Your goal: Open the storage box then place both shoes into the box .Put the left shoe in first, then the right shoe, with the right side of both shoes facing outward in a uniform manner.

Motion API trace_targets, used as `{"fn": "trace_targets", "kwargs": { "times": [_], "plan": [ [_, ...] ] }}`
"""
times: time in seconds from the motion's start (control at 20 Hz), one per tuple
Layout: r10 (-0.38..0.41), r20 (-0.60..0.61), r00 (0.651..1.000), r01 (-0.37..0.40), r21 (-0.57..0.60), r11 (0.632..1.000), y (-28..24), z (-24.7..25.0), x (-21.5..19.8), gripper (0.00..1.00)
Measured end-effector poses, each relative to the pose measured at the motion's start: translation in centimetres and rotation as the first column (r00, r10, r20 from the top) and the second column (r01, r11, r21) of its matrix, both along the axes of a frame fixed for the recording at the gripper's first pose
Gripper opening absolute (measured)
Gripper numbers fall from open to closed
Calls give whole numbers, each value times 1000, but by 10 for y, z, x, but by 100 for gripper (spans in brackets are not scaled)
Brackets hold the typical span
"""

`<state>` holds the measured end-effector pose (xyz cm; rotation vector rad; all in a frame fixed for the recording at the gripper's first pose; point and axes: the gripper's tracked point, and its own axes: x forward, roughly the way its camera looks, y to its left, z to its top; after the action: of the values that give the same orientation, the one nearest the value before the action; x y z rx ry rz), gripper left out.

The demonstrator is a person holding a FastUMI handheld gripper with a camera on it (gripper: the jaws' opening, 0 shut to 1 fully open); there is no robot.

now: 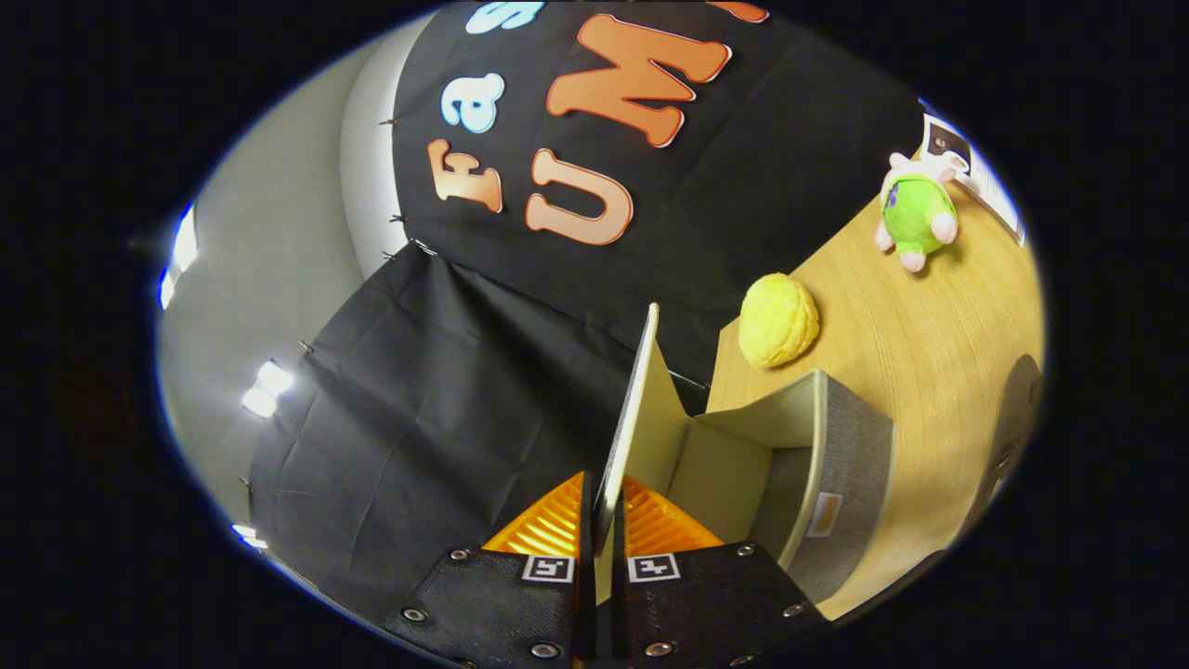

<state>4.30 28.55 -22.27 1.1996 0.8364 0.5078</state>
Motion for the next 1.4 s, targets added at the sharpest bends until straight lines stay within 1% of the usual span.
{"fn": "trace_targets", "kwargs": {
  "times": [0.1,0.3,0.45,0.75,0.95,1.05,1.15,1.25,1.3,1.4],
  "plan": [
    [14,-18,1000,-14,-4,1000,9,1,6,7],
    [37,-4,999,-37,11,999,46,24,20,7],
    [43,10,999,-43,23,999,75,34,27,7],
    [46,-26,999,-44,69,997,130,39,38,7],
    [49,-75,996,-42,96,995,166,34,49,7],
    [50,-110,993,-37,116,993,177,31,47,7],
    [46,-125,991,-34,103,994,183,27,38,7],
    [49,-155,987,-44,39,998,198,6,45,8],
    [55,-166,984,-48,50,998,204,3,49,8],
    [90,-184,979,-80,57,995,213,0,47,10]
  ]
}}
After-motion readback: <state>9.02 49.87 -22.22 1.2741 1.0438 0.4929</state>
